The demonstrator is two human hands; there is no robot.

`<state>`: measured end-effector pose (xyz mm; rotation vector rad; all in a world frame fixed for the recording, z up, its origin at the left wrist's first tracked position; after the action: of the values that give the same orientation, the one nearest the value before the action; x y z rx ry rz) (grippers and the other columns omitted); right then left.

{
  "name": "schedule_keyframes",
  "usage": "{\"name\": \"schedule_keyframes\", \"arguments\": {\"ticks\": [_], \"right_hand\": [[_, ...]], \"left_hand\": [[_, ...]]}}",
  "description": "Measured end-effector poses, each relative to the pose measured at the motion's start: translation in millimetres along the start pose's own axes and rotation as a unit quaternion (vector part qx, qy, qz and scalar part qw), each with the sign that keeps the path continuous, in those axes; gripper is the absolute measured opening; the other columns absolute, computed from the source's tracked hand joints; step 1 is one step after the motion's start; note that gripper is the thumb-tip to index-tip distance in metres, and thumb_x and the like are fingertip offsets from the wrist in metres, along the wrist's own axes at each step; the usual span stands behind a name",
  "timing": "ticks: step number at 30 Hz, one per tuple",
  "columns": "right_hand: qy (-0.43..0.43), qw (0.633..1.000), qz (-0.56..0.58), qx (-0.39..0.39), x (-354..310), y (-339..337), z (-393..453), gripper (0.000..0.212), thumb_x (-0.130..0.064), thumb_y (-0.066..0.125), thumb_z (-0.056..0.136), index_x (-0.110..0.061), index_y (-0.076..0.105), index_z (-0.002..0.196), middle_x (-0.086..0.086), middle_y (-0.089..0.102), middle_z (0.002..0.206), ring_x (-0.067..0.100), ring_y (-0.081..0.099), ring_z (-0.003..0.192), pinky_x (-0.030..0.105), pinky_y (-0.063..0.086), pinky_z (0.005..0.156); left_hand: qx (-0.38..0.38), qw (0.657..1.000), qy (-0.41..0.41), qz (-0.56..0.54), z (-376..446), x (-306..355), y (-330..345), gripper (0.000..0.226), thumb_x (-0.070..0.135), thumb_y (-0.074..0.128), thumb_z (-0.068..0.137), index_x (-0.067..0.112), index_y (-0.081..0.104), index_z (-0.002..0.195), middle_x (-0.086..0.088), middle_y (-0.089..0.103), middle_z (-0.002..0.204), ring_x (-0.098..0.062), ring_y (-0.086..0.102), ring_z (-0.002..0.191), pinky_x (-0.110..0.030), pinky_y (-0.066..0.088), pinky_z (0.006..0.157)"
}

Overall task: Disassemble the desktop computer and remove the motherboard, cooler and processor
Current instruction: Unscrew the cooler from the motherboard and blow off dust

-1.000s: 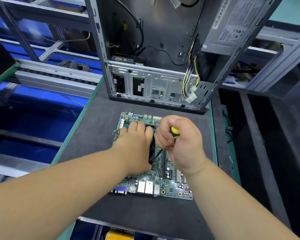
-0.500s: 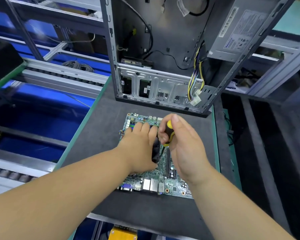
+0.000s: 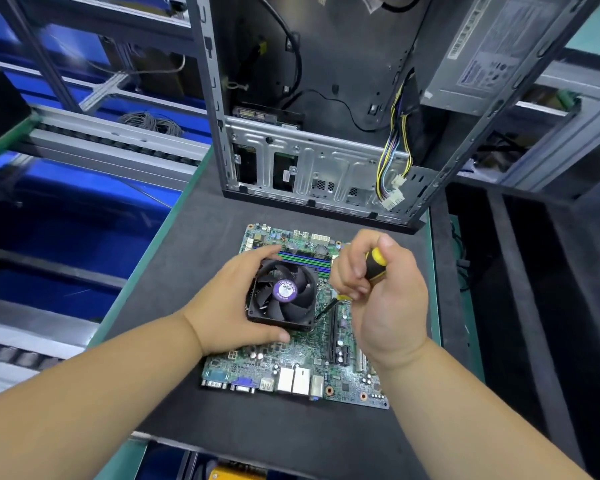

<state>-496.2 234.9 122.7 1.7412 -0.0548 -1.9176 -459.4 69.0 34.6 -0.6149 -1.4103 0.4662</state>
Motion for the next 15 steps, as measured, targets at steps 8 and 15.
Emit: {"name": "schedule_keyframes", "arguments": {"ticks": [8, 15], "right_hand": [[-0.004, 0.999, -0.034, -0.017, 0.6, 8.9, -3.6, 0.027, -0.028, 0.038, 0.081, -0.02, 0.044, 0.055, -0.011, 0.035, 0.048, 0.01, 0.028, 0.044, 0.021, 0.022, 0.048], [0.019, 0.999, 0.025, -0.009, -0.4, 0.2, 1.0, 0.032, -0.018, 0.032, 0.08, -0.02, 0.042, 0.05, -0.008, 0.03, 0.044, 0.01, 0.02, 0.041, 0.021, 0.017, 0.049]], "left_hand": [[0.055, 0.998, 0.012, 0.028, 1.1, 17.6, 2.0, 0.1, 0.063, 0.085, 0.049, 0.02, 0.045, 0.13, 0.008, 0.05, 0.119, -0.011, 0.047, 0.115, -0.024, 0.039, 0.097], [0.06, 0.997, 0.036, 0.042, 1.4, 27.6, 1.6, 0.095, 0.062, 0.084, 0.051, 0.019, 0.046, 0.126, 0.014, 0.043, 0.112, -0.012, 0.044, 0.11, -0.021, 0.036, 0.092]]}}
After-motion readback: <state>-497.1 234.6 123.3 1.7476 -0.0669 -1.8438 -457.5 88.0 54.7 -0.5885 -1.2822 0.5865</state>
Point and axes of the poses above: each hand's wrist, its own z-axis towards the middle knuckle, its own y-axis out of the palm, x = y × z, the point moved 7 cm from there along z, towards the middle knuckle
